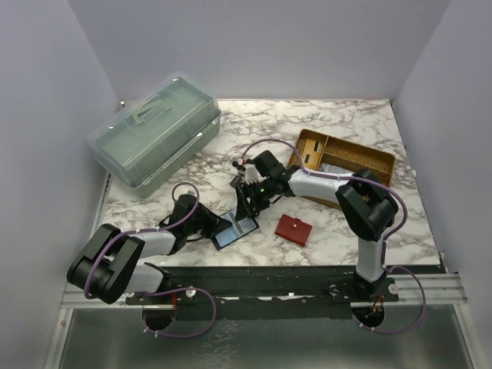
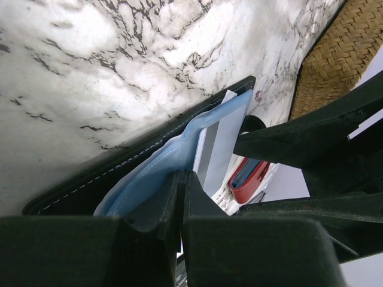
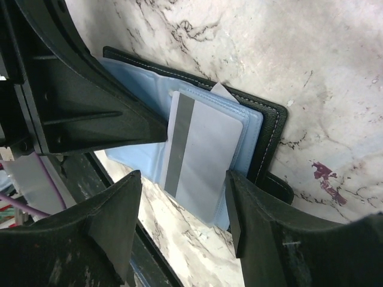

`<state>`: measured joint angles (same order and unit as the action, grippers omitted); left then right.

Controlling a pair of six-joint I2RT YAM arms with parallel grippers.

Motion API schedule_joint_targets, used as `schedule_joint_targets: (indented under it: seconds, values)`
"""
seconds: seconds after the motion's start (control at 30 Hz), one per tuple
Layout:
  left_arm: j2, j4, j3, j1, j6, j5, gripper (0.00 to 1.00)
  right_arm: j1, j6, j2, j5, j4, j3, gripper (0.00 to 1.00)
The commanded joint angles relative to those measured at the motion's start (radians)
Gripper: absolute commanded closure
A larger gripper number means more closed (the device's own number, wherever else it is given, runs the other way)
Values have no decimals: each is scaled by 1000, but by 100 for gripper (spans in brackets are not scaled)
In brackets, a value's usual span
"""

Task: Take the credit cards out of the card holder
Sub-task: Pick up the card holder from the center of the board.

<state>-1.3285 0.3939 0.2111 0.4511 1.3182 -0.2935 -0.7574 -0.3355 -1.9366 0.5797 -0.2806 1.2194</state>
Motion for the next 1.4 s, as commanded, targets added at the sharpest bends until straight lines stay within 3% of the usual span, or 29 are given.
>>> schedule_joint_targets:
  seconds: [0.0, 0.47, 1.37]
  values:
    - [-64, -146, -51, 5, -56, 88, 100, -6, -46, 9, 119, 12, -27, 38]
    - [-16, -142, -79, 5, -40, 88, 100, 44, -140, 33, 238, 87, -37, 44]
    - [21, -142, -99, 4, -27, 85, 100, 53, -217, -133, 375, 96, 54, 54]
